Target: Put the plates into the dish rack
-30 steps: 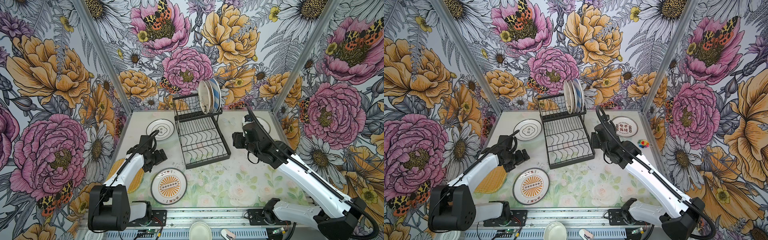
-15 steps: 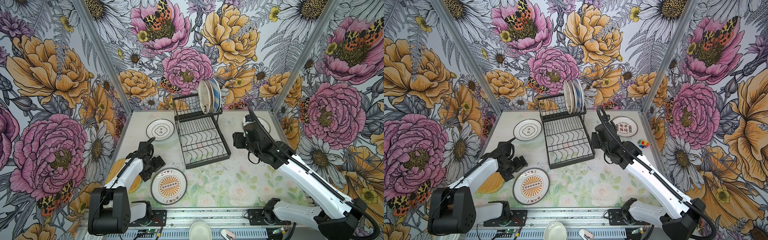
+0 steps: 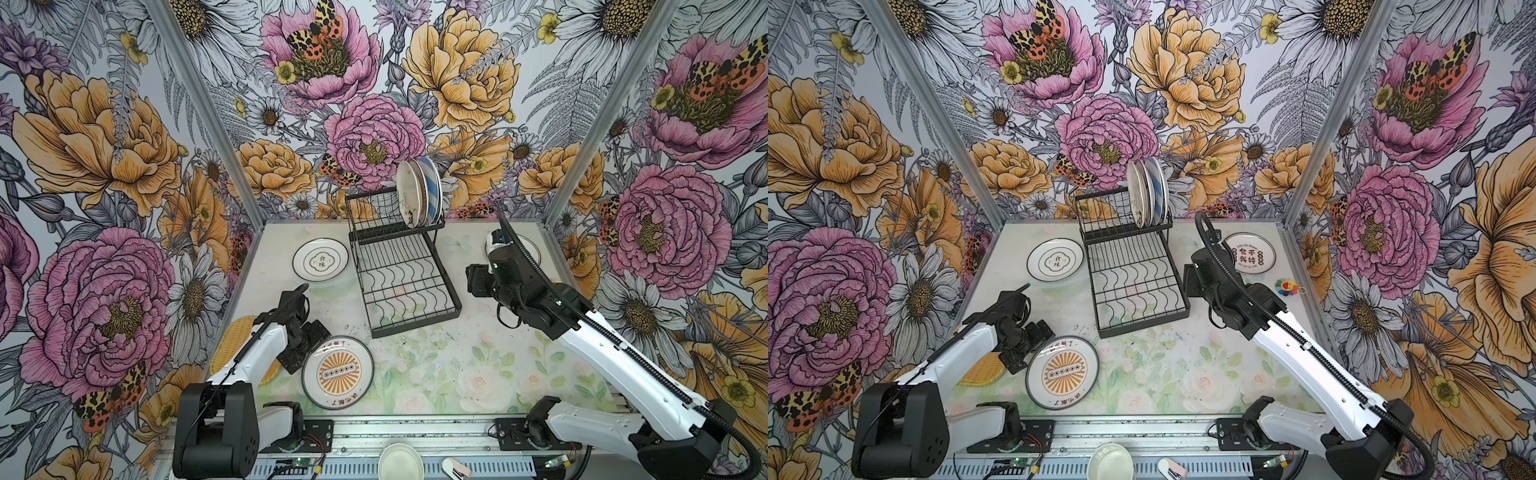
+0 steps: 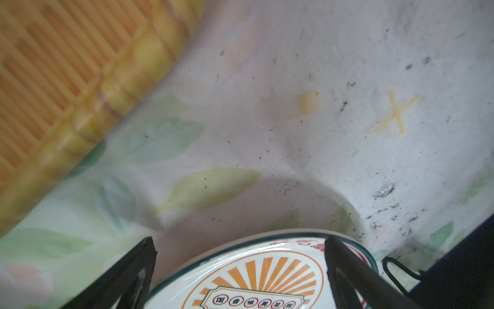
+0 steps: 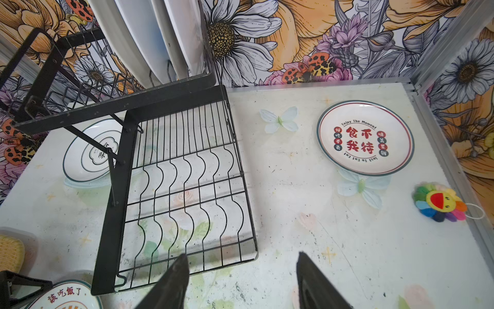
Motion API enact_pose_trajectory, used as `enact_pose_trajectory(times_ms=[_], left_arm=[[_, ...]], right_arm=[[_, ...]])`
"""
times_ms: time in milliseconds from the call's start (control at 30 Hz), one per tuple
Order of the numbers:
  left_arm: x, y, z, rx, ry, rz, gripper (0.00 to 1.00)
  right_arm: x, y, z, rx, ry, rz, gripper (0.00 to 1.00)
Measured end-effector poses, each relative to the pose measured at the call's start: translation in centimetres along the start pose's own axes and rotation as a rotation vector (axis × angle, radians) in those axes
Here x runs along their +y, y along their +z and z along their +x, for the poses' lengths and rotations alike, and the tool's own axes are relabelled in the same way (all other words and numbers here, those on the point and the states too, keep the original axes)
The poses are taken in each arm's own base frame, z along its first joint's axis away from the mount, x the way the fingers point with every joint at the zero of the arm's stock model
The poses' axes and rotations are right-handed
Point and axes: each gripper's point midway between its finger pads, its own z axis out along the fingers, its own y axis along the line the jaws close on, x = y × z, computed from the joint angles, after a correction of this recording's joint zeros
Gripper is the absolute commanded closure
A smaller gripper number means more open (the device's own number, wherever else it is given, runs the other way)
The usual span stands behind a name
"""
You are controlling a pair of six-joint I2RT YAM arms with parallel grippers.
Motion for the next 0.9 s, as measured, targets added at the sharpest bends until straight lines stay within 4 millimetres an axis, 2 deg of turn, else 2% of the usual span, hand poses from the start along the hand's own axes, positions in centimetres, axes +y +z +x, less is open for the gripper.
enact_pose_trajectory(times_ms=[167, 367, 500, 733, 900], left_arm=[[-1.3, -0.4, 1.3, 0.017, 0.043, 0.044, 0.01], [-2.8, -0.2, 3.9, 0.073, 0.119, 0.070, 0.01], [-2.7, 0.2, 5.6, 0.112, 0.140, 0.060, 0.01], [-2.5, 0.2, 6.5, 0.131, 0.139, 0.071, 0.01], [-2.2, 0.4, 8.0, 0.160, 0.185, 0.067, 0.01]], right_arm=[[-0.2, -0.4, 0.0, -0.007, 0.003, -0.003, 0.36], [-0.2, -0.4, 0.1, -0.007, 0.003, -0.004, 0.36], [-0.2, -0.4, 0.1, -0.007, 0.003, -0.004, 0.36], [-0.1, -0.4, 0.2, -0.003, 0.003, -0.010, 0.36], [0.0, -0.4, 0.2, -0.002, 0.003, -0.014, 0.35]])
